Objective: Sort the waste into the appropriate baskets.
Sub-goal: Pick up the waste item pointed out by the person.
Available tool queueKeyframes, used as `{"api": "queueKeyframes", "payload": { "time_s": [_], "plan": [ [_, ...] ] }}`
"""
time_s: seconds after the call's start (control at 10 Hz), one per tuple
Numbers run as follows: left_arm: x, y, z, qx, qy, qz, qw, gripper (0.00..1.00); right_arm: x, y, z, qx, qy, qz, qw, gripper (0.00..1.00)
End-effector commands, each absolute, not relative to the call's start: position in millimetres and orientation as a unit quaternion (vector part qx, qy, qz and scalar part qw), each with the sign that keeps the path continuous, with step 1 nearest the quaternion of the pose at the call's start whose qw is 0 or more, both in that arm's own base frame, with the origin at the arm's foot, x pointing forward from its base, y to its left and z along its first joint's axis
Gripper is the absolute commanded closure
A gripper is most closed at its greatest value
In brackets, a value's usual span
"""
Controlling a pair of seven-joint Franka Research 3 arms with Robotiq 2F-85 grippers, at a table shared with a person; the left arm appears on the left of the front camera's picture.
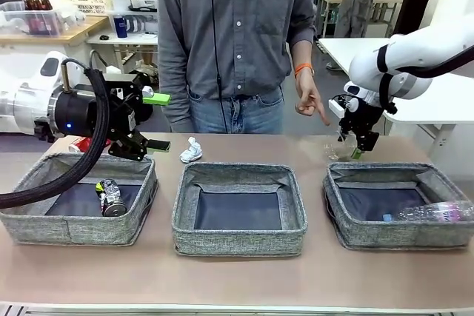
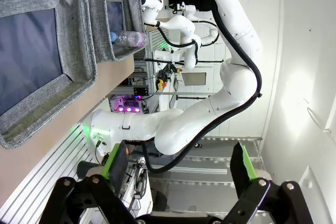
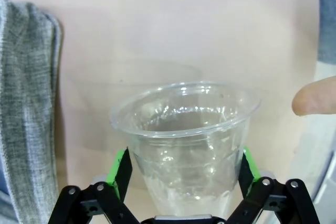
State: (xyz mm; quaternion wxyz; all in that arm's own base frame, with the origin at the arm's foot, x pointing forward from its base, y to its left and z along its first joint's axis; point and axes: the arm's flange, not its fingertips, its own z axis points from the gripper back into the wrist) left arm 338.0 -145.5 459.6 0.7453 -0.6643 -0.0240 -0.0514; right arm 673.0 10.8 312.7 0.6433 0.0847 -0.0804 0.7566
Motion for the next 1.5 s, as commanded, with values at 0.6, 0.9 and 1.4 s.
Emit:
{"api": "queueKeyframes", "payload": {
  "time_s": [0.6, 0.9, 1.4],
  "plan": [
    [337.5, -147.2, 462.4, -0.665, -0.024, -0.046, 0.745, 0.00, 674.1, 9.2, 317.6, 0.109, -0.035, 0.762, 0.638, 0.53],
    [337.5, -147.2, 462.4, -0.665, -0.024, -0.046, 0.745, 0.00, 674.1, 2.9, 321.0, 0.094, -0.054, 0.748, 0.655, 0.76],
    [337.5, -147.2, 462.4, -0.665, -0.024, -0.046, 0.745, 0.00, 673.5, -6.9, 327.8, 0.099, -0.102, 0.710, 0.690, 0.88]
  ]
}}
